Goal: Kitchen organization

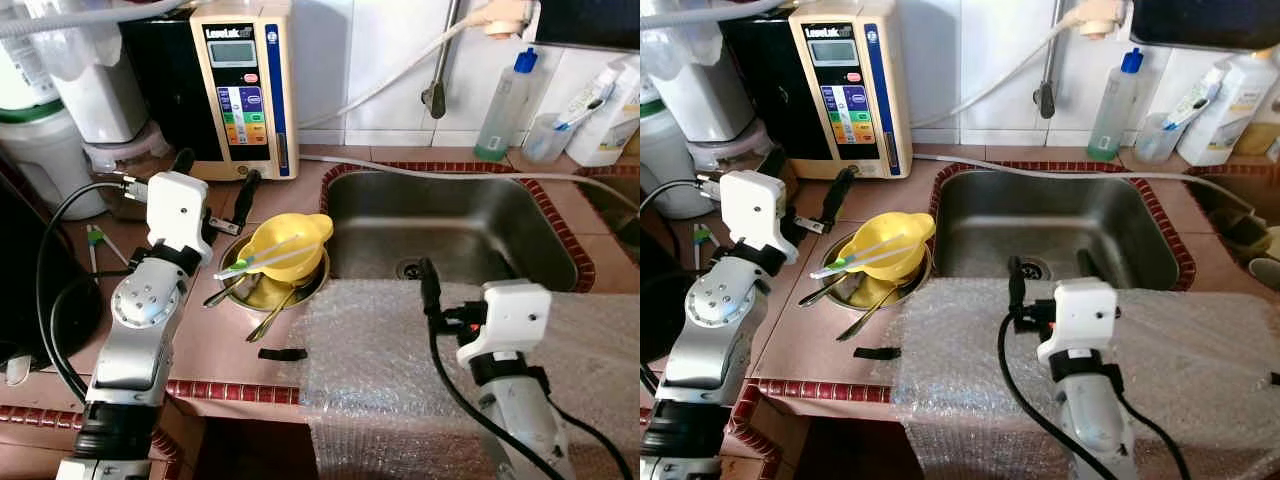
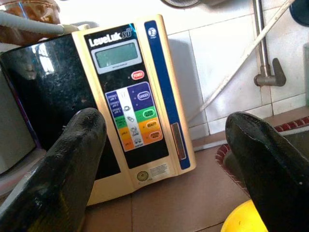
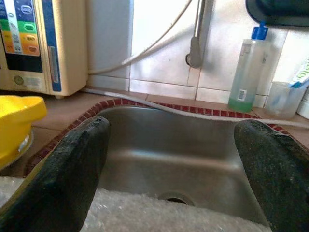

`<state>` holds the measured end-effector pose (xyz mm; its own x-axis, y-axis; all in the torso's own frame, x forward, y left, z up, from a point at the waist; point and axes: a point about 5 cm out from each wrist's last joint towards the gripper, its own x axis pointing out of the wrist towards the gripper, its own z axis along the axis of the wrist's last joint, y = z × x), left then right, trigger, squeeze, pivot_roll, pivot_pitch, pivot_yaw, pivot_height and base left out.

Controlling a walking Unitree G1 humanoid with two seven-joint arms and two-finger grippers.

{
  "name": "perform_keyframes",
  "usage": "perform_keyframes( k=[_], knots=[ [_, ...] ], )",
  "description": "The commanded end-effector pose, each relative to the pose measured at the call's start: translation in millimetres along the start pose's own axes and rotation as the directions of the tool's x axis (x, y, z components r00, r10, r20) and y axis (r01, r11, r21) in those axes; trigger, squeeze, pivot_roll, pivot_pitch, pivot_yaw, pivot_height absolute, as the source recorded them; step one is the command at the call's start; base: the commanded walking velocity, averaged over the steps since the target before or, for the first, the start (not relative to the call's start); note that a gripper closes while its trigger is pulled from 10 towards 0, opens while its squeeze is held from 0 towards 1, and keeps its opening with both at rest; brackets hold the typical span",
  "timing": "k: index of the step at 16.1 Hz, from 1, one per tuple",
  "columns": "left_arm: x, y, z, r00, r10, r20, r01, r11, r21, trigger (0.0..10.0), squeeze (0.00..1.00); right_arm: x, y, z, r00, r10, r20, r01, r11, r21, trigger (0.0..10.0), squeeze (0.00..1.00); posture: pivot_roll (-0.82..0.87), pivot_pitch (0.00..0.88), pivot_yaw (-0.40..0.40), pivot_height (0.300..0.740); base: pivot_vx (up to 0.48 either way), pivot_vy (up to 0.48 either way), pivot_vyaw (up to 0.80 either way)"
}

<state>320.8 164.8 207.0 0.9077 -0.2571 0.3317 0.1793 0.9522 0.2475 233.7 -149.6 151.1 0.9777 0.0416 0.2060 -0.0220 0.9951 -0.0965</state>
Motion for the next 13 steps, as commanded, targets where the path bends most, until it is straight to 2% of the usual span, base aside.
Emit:
perform_keyframes(
  k=[1,8,13],
  knots=[
    [2.2,-1.0,1,1.000,-0.021,0.006,0.021,1.000,0.008,10.0,0.00,0.0,0.3,4,1.000,-0.004,0.023,0.005,1.000,-0.005,10.0,0.00,0.11,0.000,0.072,0.740,0.000,0.000,0.00],
    [-14.0,-8.3,-10,0.999,-0.025,-0.034,0.025,1.000,-0.011,10.0,0.00,-2.5,-7.1,9,0.999,0.045,0.019,-0.044,0.998,-0.045,10.0,0.00,0.11,0.000,0.009,0.740,0.000,0.000,0.00],
    [-19.8,-11.6,-13,0.998,-0.021,-0.053,0.020,1.000,-0.022,10.0,0.00,-6.8,-5.0,8,0.997,0.078,-0.002,-0.078,0.996,-0.048,10.0,0.00,0.10,0.000,-0.006,0.740,0.000,-0.263,0.00]
  ],
)
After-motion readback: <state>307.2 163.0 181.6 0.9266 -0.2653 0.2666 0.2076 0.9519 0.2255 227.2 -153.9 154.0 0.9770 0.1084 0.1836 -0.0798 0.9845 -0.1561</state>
